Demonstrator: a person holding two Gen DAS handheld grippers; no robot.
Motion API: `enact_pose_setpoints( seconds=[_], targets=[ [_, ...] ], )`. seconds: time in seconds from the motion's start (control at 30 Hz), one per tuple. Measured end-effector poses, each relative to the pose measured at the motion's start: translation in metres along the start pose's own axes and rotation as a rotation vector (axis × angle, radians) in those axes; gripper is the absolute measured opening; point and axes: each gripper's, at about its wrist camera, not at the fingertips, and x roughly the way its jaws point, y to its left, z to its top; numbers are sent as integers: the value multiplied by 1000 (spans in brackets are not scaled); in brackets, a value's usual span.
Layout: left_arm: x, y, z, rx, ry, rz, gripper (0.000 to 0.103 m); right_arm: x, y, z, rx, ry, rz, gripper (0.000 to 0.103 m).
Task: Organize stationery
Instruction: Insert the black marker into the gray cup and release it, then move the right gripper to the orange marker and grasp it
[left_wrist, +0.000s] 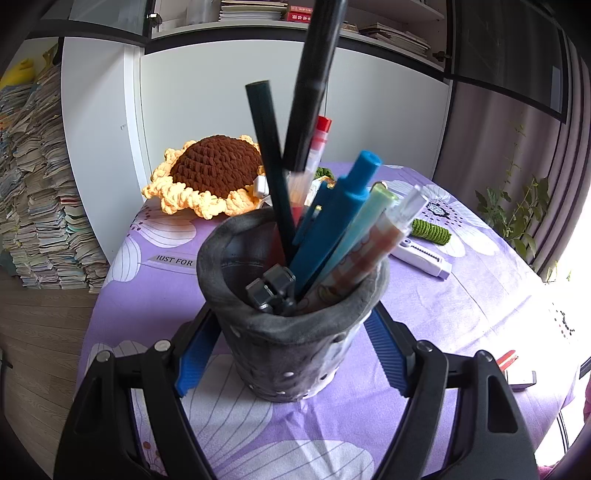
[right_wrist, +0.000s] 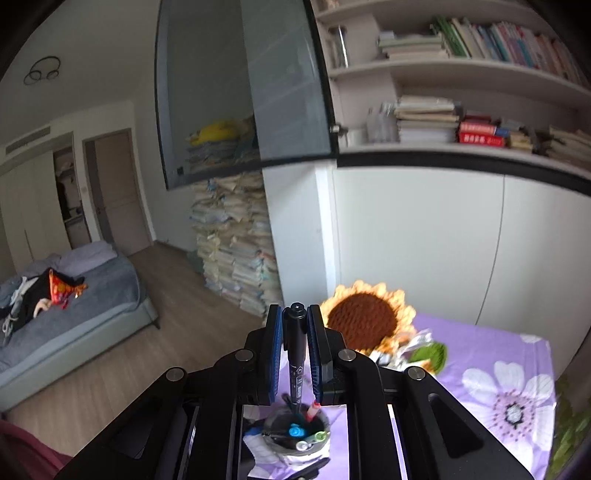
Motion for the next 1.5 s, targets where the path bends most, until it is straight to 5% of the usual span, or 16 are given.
enact_pose_setpoints(
  seconds=[0.7,1.07,1.23,1.33,1.5],
  targets=[
    [0,0,0,0,0,-1,77,37,-23,-66,34,234,-30,14],
    [0,0,0,0,1,-1,77,-3,-52,-90,123,244,-103,15],
    [-1,-1,0,-1,4,0,77,-19,-66,-135,130,381,-183,18],
    [-1,-1,-1,-2,6,0,77,-23,-72,-167,115,510,-239,30],
    [-1,-3,-2,-3,9,2,77,-42,-85,-193,172,578,-290,31]
  ],
)
